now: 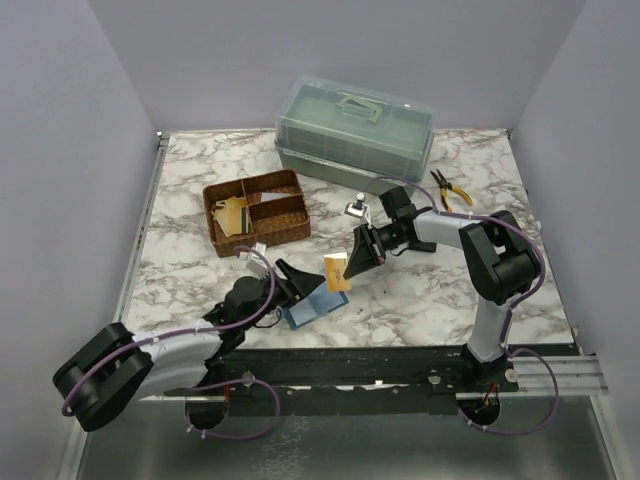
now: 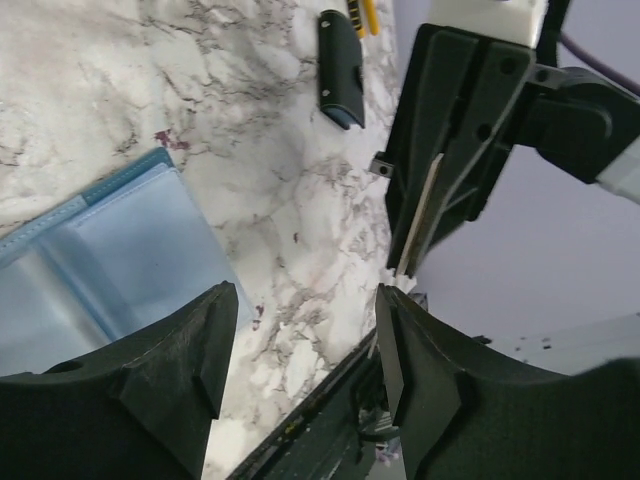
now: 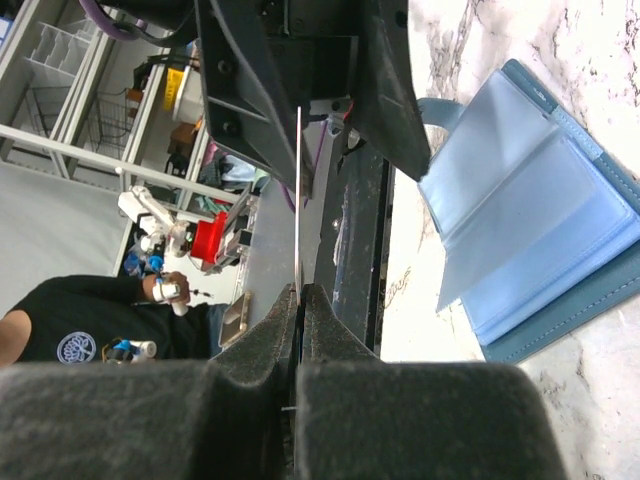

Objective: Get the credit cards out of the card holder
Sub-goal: Place the credit card in the storage box.

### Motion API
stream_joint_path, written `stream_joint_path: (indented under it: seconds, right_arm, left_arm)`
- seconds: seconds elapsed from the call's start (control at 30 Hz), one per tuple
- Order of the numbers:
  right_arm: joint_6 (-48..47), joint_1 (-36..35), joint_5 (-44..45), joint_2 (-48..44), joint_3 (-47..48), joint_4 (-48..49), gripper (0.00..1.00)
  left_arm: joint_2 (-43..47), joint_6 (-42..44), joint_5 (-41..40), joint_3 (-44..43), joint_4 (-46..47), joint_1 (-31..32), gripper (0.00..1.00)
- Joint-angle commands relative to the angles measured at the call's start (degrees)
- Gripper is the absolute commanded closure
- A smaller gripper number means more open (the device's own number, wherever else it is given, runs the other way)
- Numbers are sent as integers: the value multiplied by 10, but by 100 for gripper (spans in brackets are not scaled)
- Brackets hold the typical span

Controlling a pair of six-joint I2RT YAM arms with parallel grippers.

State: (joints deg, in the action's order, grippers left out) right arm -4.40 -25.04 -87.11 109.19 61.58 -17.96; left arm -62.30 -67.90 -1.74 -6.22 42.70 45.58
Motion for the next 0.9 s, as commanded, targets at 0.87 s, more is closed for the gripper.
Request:
stream_joint_path:
  seconds: [0.87]
  right_arm:
    - [-26,3,-36,7,16,-27,100]
  left_arm:
    - [-31,27,78,-66,55,-6,16]
